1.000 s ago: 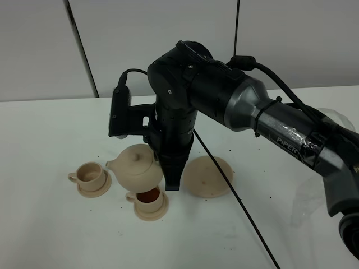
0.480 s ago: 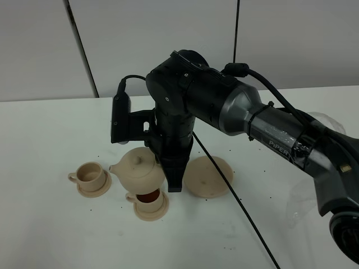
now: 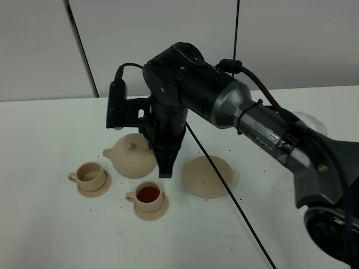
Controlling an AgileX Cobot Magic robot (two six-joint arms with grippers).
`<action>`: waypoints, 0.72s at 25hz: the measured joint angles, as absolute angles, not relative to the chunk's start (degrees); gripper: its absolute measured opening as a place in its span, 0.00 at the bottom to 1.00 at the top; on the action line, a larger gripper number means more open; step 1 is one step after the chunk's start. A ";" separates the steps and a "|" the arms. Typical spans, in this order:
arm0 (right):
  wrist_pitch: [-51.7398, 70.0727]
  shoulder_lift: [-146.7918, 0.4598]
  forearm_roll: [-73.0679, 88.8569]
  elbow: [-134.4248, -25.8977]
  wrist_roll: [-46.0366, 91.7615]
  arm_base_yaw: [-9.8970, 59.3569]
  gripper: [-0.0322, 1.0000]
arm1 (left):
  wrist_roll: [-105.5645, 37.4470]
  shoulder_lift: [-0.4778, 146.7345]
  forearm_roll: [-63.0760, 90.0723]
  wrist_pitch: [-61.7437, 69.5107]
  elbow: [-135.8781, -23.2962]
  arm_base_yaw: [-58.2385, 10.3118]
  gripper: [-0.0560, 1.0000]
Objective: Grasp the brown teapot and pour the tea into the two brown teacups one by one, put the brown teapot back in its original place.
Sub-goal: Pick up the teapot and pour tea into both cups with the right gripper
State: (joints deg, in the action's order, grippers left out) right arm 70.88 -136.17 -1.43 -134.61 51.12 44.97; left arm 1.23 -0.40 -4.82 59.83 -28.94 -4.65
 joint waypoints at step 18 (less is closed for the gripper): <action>70.63 -141.36 -0.57 -142.57 51.17 44.97 0.12 | 1.18 -0.40 -4.82 59.83 -28.94 -4.65 0.32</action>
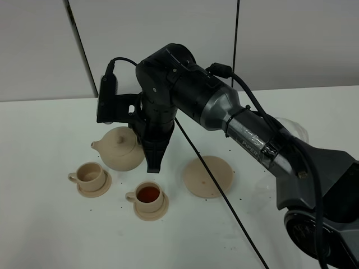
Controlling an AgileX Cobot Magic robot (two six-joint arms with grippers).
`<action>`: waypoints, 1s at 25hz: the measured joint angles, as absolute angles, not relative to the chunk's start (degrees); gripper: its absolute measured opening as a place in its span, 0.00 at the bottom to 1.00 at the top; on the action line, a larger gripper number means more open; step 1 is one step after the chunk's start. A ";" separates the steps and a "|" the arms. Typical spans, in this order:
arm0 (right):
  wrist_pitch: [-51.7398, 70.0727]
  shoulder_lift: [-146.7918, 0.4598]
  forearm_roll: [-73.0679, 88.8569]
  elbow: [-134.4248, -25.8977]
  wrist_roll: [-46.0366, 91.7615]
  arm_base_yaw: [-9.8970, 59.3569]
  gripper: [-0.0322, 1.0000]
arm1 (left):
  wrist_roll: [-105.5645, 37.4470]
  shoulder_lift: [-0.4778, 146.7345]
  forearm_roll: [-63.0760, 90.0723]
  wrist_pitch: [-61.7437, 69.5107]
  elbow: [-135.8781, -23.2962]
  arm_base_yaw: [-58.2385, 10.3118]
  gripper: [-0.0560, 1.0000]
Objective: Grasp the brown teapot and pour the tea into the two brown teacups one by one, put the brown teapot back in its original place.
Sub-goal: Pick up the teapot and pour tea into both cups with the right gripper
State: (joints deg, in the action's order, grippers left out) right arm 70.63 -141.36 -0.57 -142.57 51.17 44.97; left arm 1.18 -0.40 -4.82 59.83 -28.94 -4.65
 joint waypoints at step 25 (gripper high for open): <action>60.83 -144.28 -7.82 -142.57 51.01 47.42 0.12 | 1.13 -0.40 -4.82 59.83 -28.94 -4.65 0.32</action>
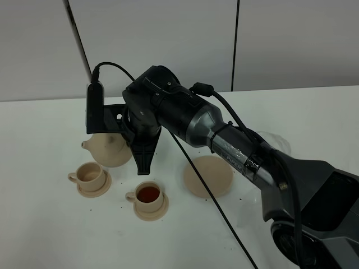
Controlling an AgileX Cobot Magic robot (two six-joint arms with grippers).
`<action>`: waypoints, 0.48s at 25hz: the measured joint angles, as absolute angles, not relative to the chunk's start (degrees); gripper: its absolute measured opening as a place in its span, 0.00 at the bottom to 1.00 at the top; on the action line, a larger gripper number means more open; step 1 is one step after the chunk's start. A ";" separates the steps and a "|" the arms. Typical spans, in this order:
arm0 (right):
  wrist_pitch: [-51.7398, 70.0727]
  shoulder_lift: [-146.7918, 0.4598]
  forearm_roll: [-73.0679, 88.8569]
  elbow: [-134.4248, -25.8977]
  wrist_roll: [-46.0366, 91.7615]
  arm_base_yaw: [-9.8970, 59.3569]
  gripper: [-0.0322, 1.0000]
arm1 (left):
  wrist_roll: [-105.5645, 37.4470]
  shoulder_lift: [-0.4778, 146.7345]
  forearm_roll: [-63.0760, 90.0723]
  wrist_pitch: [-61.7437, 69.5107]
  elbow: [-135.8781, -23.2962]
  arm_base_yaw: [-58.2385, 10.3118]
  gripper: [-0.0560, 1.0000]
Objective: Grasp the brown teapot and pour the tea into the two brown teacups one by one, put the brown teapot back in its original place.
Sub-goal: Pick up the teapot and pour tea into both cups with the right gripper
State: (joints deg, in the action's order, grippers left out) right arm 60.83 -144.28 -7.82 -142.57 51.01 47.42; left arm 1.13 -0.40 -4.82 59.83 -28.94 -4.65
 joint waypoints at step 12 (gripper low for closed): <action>57.56 -144.55 -14.70 -142.57 51.13 48.95 0.12 | 1.13 -0.40 -4.82 59.83 -28.94 -4.65 0.32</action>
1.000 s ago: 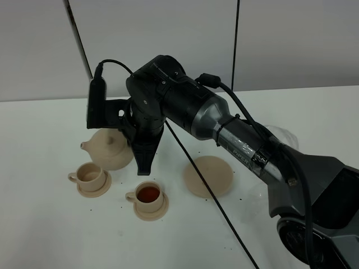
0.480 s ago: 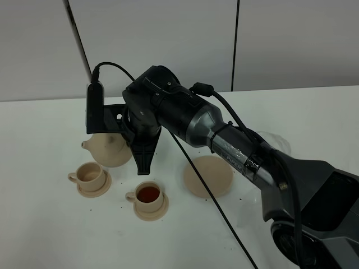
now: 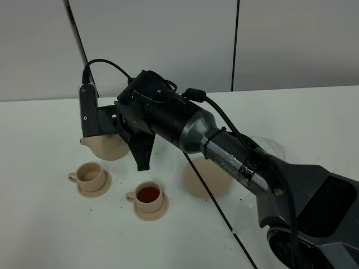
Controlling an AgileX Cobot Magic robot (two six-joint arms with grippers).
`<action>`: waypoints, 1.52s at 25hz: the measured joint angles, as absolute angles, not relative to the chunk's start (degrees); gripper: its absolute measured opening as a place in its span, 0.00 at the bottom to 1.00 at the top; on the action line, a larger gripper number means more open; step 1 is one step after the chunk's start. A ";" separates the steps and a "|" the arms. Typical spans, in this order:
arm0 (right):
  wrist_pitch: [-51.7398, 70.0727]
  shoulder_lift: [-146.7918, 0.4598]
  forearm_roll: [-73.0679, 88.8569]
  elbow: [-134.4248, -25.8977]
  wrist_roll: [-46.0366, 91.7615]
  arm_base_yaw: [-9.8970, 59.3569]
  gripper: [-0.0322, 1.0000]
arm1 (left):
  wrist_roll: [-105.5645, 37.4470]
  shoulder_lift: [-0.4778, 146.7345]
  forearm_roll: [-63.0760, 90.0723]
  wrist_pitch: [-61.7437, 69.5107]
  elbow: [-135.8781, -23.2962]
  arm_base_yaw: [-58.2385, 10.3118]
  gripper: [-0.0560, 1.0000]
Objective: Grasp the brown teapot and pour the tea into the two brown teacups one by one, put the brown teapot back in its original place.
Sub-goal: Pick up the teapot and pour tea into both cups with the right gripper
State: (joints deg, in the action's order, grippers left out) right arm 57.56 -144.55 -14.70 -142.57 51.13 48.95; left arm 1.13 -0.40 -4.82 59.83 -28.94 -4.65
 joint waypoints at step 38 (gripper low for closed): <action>57.47 -145.69 -27.60 -142.57 47.74 52.97 0.12 | 1.14 -0.40 -4.82 59.83 -28.94 -4.65 0.32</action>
